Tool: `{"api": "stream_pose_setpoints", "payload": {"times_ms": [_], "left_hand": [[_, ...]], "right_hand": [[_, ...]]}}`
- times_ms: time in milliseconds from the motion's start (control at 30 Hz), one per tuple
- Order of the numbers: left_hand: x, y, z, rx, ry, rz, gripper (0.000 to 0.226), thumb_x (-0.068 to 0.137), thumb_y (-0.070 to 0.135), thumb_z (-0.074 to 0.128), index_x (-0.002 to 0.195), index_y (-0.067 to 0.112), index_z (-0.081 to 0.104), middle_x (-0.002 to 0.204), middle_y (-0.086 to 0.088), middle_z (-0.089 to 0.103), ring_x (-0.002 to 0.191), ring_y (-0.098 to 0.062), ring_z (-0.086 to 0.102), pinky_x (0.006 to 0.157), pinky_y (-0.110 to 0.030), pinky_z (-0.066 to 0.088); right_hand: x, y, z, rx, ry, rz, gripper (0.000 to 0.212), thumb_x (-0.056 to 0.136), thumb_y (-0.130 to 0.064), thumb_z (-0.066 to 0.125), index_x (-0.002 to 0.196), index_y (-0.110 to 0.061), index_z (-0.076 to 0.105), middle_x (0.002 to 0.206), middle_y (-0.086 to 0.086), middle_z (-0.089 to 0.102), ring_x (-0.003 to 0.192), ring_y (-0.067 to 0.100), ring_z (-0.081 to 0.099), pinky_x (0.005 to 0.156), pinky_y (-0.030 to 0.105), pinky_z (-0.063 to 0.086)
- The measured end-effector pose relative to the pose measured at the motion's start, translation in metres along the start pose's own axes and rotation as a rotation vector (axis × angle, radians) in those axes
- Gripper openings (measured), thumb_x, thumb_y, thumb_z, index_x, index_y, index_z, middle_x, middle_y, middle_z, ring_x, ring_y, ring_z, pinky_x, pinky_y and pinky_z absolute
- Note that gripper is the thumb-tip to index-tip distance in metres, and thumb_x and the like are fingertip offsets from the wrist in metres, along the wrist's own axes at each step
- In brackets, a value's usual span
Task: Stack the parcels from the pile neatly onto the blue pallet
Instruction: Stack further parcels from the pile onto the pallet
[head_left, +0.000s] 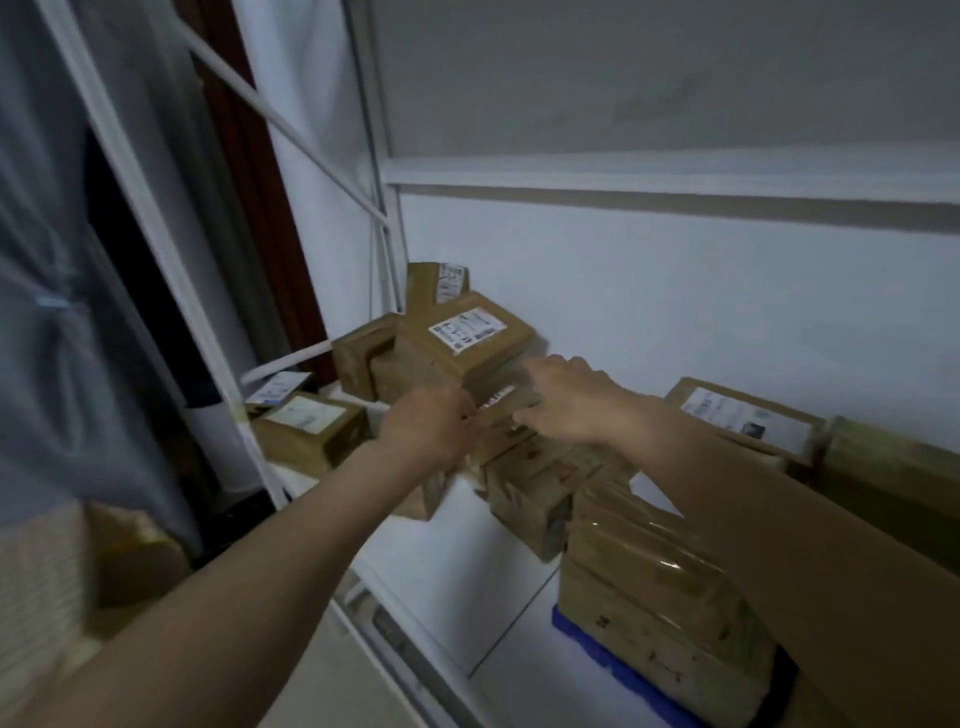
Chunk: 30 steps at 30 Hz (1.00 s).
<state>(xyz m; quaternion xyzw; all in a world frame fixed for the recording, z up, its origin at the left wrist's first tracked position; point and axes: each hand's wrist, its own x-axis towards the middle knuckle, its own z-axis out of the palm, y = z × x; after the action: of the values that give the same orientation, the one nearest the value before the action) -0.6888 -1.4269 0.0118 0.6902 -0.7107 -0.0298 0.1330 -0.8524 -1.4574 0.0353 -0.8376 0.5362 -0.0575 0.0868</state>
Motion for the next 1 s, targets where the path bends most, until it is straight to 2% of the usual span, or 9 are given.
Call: {"api": "stream_pose_setpoints", "payload": {"times_ms": [167, 367, 500, 567, 667, 733, 800, 933, 1000], "left_hand": [[-0.012, -0.042, -0.003, -0.011, 0.038, -0.123, 0.035, 0.091, 0.046, 0.055, 0.113, 0.022, 0.065, 0.122, -0.002, 0.062, 0.109, -0.021, 0.057, 0.076, -0.027, 0.038], [-0.024, -0.091, 0.006, 0.007, -0.068, -0.168, 0.039, 0.092, 0.048, 0.051, 0.116, 0.021, 0.065, 0.115, -0.001, 0.063, 0.096, -0.019, 0.058, 0.071, -0.028, 0.044], [-0.032, -0.145, 0.008, -0.062, -0.11, -0.207, 0.037, 0.092, 0.049, 0.05, 0.112, 0.022, 0.066, 0.115, -0.001, 0.061, 0.097, -0.019, 0.055, 0.071, -0.026, 0.044], [-0.033, -0.176, 0.007, -0.083, -0.103, -0.219, 0.035, 0.093, 0.046, 0.051, 0.112, 0.021, 0.065, 0.119, -0.003, 0.061, 0.102, -0.02, 0.056, 0.079, -0.029, 0.048], [-0.032, -0.224, 0.005, -0.067, -0.131, -0.248, 0.04, 0.093, 0.047, 0.052, 0.123, 0.022, 0.059, 0.126, -0.001, 0.059, 0.111, -0.02, 0.056, 0.09, -0.033, 0.049], [-0.029, -0.256, 0.004, -0.056, -0.15, -0.26, 0.043, 0.092, 0.048, 0.052, 0.127, 0.022, 0.057, 0.127, -0.001, 0.058, 0.113, -0.02, 0.055, 0.09, -0.032, 0.048], [-0.026, -0.287, 0.004, -0.057, -0.158, -0.258, 0.045, 0.092, 0.049, 0.052, 0.127, 0.021, 0.057, 0.126, -0.002, 0.059, 0.112, -0.02, 0.056, 0.088, -0.032, 0.048], [-0.023, -0.345, 0.007, -0.049, -0.219, -0.263, 0.046, 0.092, 0.051, 0.051, 0.128, 0.023, 0.056, 0.131, -0.002, 0.053, 0.117, -0.02, 0.052, 0.092, -0.032, 0.046], [-0.019, -0.371, 0.009, -0.053, -0.251, -0.258, 0.046, 0.092, 0.051, 0.051, 0.128, 0.023, 0.055, 0.131, -0.002, 0.053, 0.117, -0.02, 0.052, 0.09, -0.03, 0.045]], "right_hand": [[0.014, -0.047, 0.008, 0.001, -0.009, -0.096, 0.063, 0.091, -0.042, 0.052, 0.144, -0.015, 0.029, 0.145, 0.011, 0.037, 0.13, 0.032, 0.035, 0.104, 0.045, 0.036], [0.037, -0.092, 0.04, 0.027, -0.067, -0.119, 0.054, 0.089, -0.042, 0.054, 0.134, -0.017, 0.039, 0.138, 0.009, 0.044, 0.124, 0.031, 0.042, 0.095, 0.04, 0.04], [0.06, -0.128, 0.069, 0.083, -0.109, -0.123, 0.052, 0.09, -0.04, 0.056, 0.134, -0.016, 0.044, 0.138, 0.008, 0.044, 0.126, 0.029, 0.043, 0.102, 0.041, 0.04], [0.073, -0.146, 0.082, 0.105, -0.146, -0.144, 0.044, 0.092, -0.038, 0.054, 0.13, -0.017, 0.049, 0.135, 0.006, 0.048, 0.123, 0.027, 0.046, 0.1, 0.036, 0.04], [0.093, -0.176, 0.101, 0.132, -0.193, -0.135, 0.044, 0.094, -0.036, 0.05, 0.134, -0.017, 0.044, 0.136, 0.008, 0.048, 0.123, 0.026, 0.046, 0.093, 0.03, 0.037], [0.11, -0.195, 0.114, 0.136, -0.216, -0.094, 0.045, 0.093, -0.038, 0.05, 0.132, -0.016, 0.044, 0.132, 0.009, 0.051, 0.118, 0.026, 0.05, 0.099, 0.036, 0.042], [0.129, -0.212, 0.128, 0.145, -0.236, -0.064, 0.042, 0.092, -0.039, 0.052, 0.127, -0.015, 0.048, 0.124, 0.008, 0.054, 0.11, 0.025, 0.054, 0.095, 0.04, 0.046], [0.162, -0.252, 0.153, 0.15, -0.272, -0.015, 0.045, 0.092, -0.039, 0.053, 0.127, -0.011, 0.048, 0.122, 0.007, 0.055, 0.111, 0.025, 0.053, 0.084, 0.03, 0.041], [0.176, -0.267, 0.166, 0.185, -0.245, -0.006, 0.046, 0.093, -0.036, 0.052, 0.13, -0.009, 0.047, 0.125, 0.008, 0.054, 0.116, 0.025, 0.052, 0.085, 0.028, 0.038]]}}
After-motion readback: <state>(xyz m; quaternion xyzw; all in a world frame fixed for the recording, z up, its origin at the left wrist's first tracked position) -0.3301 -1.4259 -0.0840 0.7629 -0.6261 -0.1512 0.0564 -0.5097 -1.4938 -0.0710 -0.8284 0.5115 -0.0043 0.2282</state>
